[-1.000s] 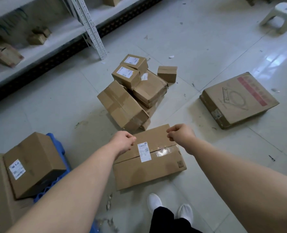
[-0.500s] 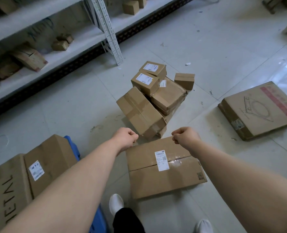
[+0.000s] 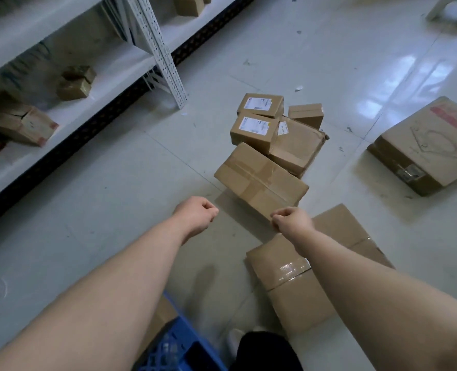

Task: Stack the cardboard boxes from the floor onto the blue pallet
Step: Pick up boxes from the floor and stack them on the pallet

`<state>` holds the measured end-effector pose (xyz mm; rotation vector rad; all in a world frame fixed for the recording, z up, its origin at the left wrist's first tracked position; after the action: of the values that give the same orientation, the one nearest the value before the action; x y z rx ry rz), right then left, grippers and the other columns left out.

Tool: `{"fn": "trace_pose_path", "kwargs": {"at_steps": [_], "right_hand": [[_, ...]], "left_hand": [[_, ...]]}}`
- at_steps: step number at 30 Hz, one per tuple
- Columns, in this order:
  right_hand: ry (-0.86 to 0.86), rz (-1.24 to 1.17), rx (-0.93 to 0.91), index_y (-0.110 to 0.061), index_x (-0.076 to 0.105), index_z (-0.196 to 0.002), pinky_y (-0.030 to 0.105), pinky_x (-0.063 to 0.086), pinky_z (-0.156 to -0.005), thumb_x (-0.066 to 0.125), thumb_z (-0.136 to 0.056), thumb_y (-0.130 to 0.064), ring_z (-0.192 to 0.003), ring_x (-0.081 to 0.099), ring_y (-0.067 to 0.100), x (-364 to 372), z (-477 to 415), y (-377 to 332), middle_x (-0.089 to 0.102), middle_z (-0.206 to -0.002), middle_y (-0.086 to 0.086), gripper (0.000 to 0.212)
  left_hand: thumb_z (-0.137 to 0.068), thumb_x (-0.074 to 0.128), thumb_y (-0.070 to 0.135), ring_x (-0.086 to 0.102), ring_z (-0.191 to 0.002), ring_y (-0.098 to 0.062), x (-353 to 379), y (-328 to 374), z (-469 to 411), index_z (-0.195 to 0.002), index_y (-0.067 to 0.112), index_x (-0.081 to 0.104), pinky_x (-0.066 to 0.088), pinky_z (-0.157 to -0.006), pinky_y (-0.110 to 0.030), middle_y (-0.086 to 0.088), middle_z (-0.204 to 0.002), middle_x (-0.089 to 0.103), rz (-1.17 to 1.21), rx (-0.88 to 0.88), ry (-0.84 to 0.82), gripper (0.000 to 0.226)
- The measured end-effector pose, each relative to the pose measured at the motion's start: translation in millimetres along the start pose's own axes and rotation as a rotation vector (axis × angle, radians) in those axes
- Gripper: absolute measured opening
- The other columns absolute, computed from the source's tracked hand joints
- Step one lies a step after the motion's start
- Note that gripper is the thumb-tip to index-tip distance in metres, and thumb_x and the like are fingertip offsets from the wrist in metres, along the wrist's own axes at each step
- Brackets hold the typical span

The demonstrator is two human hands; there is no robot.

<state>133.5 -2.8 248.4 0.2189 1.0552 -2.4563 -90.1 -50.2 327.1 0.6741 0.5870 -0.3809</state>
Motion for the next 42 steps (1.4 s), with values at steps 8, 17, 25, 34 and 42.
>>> {"fn": "trace_pose_path", "kwargs": {"at_steps": [8,17,25,34,42], "right_hand": [[0.114,-0.167,0.145,-0.023,0.066,-0.072,0.041,0.054,-0.092,0.051,-0.091,-0.01,-0.095,0.067,0.026,27.7,-66.5,-12.0,0.07,-0.085,0.002,0.027],[0.242,-0.316,0.328,-0.023,0.067,-0.075,0.04,0.055,-0.091,0.053,-0.09,-0.01,-0.085,0.069,0.022,34.7,-153.2,-38.4,0.068,-0.073,-0.003,0.025],[0.358,-0.484,0.471,-0.022,0.067,-0.069,0.042,0.055,-0.09,0.054,-0.091,-0.008,-0.089,0.069,0.023,45.6,-203.0,-33.7,0.07,-0.078,0.0,0.029],[0.629,-0.807,0.697,-0.019,0.064,-0.069,0.038,0.053,-0.094,0.051,-0.089,0.0,-0.084,0.066,0.022,101.7,-247.8,-25.6,0.066,-0.07,0.001,0.031],[0.713,-0.923,0.924,-0.014,0.067,-0.115,0.029,0.046,-0.094,0.057,-0.09,-0.012,-0.116,0.058,0.031,177.0,-271.9,-17.6,0.062,-0.126,0.01,0.027]], "left_hand": [[-0.092,0.056,0.027,0.066,-0.101,-0.027,-22.4,21.8,-105.9,-0.077,0.023,0.063,0.052,-0.093,-0.038,-0.005,-0.1,0.07,-0.158,0.072,-0.1,0.017],[-0.093,0.055,0.026,0.061,-0.106,-0.027,-25.4,76.5,-239.8,-0.105,0.017,0.07,0.049,-0.092,-0.036,-0.007,-0.111,0.068,-0.42,0.106,-0.208,0.021],[-0.098,0.053,0.027,0.057,-0.112,-0.027,3.3,112.0,-329.6,-0.117,0.013,0.064,0.048,-0.099,-0.041,-0.009,-0.12,0.063,-0.578,0.177,-0.338,0.026],[-0.094,0.058,0.028,0.055,-0.119,-0.027,40.5,128.6,-427.0,-0.134,0.014,0.05,0.048,-0.1,-0.039,-0.007,-0.134,0.056,-0.77,0.353,-0.519,0.043],[-0.096,0.053,0.023,0.042,-0.132,-0.033,79.4,139.5,-465.3,-0.149,0.025,0.031,0.041,-0.108,-0.046,-0.007,-0.151,0.034,-0.976,0.712,-0.485,0.057]]}}
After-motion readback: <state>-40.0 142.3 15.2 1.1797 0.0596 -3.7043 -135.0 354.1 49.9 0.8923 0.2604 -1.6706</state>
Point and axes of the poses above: each hand's wrist, its own z-axis away from the middle knuckle, its own x-axis out of the palm, y = z × x, the point moved 5 cm from there along -z, towards the middle knuckle
